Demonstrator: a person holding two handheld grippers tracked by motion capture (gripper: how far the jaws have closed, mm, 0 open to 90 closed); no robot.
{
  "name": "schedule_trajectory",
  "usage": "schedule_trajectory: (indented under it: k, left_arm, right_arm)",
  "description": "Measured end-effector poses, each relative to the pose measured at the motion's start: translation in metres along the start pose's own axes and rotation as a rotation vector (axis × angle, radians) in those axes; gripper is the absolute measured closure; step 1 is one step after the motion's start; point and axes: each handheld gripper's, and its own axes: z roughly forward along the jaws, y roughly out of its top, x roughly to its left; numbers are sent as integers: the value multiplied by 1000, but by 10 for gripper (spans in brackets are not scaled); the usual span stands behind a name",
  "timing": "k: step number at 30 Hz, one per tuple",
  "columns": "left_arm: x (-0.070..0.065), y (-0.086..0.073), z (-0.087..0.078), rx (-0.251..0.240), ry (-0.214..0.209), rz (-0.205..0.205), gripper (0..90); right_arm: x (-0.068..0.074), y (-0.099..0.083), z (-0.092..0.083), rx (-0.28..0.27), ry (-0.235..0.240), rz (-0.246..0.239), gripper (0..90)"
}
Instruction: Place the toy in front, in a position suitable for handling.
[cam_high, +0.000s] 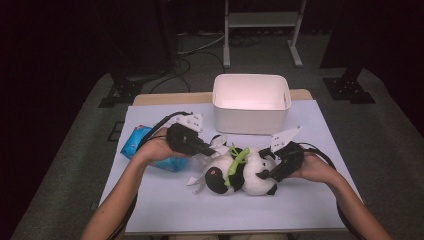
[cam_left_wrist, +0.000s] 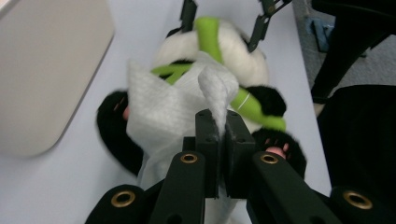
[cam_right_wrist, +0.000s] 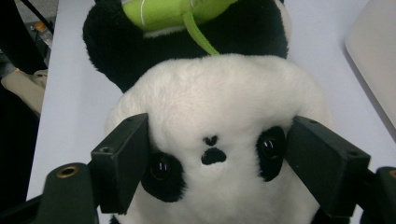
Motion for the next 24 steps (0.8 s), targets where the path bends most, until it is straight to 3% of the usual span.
schedule_trajectory:
  k: [6,10,18,20,21,24]
  left_arm:
    - [-4,20,14,-6,-39,34,870]
    - [-9,30,30,32,-75,70,868]
    - [-6,23,58,129,-84,62,862]
    - [-6,22,59,129,-85,60,860]
    - [-6,22,60,128,-86,61,860]
    - [-5,21,60,127,-84,61,859]
  right_arm:
    - [0,-1,0,-8,0,-4,218]
    - [0,-2,0,-12,-1,-2,218]
    - [2,1,-4,-16,-12,-20,213]
    - [3,2,-6,-17,-15,-29,219]
    - [4,6,-11,-17,-22,-53,277]
    - [7,10,-17,-46,-23,-65,314]
